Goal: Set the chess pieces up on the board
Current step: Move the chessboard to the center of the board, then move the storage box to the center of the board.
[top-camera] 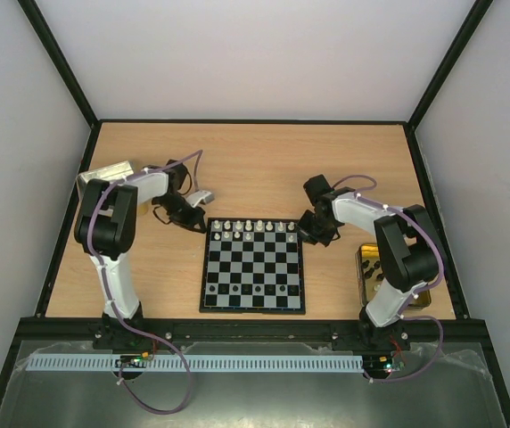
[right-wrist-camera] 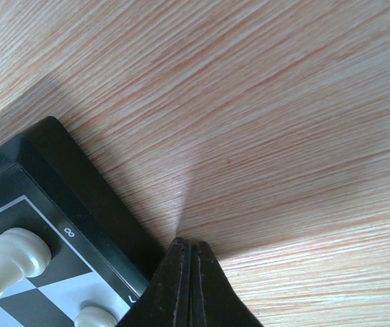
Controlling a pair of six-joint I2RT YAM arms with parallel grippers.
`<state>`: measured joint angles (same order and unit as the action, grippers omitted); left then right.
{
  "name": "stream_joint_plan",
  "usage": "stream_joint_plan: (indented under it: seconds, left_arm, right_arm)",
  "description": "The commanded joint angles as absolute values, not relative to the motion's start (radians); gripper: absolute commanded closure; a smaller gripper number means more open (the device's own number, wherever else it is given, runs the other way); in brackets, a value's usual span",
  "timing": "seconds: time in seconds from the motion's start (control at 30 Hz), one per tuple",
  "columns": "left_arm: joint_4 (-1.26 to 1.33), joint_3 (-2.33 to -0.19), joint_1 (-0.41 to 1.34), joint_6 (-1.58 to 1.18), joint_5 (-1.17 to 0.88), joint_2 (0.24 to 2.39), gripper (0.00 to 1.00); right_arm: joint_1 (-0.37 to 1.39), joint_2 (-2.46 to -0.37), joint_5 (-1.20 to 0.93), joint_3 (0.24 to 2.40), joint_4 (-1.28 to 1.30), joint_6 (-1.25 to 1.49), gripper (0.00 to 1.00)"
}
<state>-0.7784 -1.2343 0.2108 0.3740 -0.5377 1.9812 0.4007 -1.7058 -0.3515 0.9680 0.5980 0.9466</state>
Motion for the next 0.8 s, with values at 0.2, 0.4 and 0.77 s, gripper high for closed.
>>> stream_joint_plan:
  seconds: [0.2, 0.4, 0.77]
  left_arm:
    - [-0.755, -1.128, 0.196, 0.387, -0.411, 1.958, 0.98]
    - [-0.732, -1.079, 0.173, 0.392, -0.378, 1.91, 0.98]
    - [-0.762, -1.09, 0.134, 0.413, -0.225, 1.59, 0.12]
  right_arm:
    - [0.399, -1.671, -0.242, 1.035, 0.713, 0.921, 0.98]
    - [0.371, -1.633, -0.194, 1.04, 0.761, 0.893, 0.98]
    - [0.344, -1.487, 0.004, 1.138, 0.933, 0.795, 0.49]
